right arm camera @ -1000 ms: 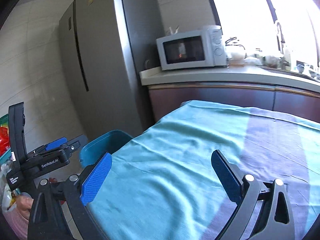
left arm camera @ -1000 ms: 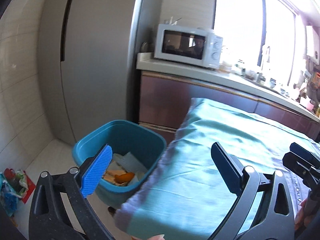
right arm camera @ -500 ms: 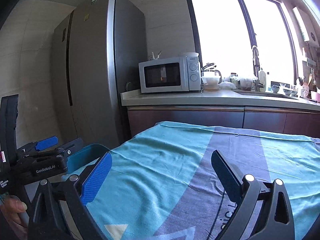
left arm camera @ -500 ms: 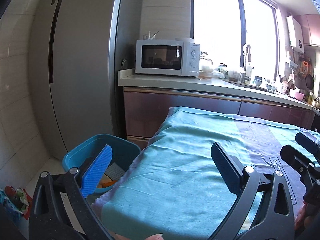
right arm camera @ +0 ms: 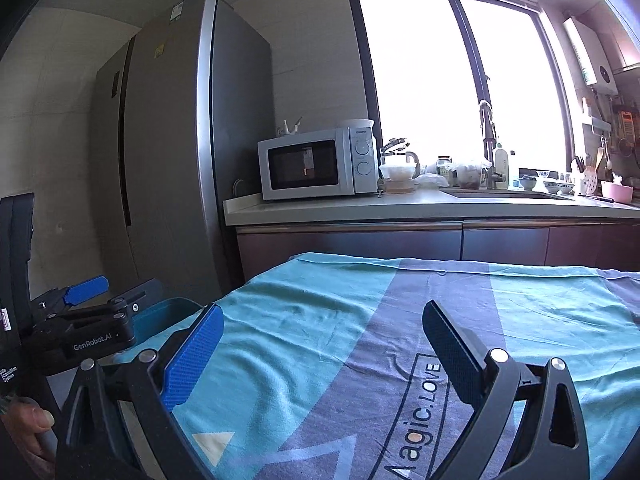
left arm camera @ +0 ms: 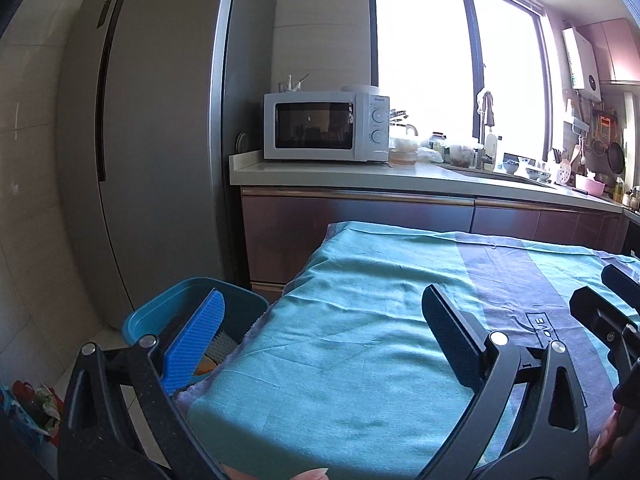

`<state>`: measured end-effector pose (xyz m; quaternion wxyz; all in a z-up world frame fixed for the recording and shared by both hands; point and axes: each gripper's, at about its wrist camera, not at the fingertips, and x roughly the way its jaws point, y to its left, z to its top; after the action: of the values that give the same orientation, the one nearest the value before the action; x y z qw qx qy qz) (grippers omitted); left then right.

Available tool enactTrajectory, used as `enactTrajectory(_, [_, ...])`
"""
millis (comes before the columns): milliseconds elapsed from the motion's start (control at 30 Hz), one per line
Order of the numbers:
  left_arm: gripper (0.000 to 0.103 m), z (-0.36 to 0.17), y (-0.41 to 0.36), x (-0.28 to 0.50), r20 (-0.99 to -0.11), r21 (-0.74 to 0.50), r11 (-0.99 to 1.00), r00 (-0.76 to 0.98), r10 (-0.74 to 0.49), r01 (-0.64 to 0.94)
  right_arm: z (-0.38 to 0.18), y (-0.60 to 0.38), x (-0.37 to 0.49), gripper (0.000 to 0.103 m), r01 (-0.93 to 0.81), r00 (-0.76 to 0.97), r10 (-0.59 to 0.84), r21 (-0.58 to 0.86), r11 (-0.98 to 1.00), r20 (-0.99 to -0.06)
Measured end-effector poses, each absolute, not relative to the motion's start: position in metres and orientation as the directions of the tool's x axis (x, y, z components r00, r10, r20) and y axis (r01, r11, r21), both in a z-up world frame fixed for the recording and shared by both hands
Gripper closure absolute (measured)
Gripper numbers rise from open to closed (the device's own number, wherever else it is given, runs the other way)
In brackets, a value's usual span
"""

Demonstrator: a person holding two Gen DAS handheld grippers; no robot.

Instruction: Collect trash

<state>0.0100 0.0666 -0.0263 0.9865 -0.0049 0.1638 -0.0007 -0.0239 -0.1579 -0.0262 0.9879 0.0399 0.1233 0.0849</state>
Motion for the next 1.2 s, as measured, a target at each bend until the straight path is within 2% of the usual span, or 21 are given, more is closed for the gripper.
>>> enactTrajectory(1200, [0.006,-0.026,0.055,-0.001,-0.262,0.016,1.000,0.965,-0.010,0.014,-0.024,-0.178,-0.040,0.007,-0.115,0.974,0.134,0.110,0.987,-0.181])
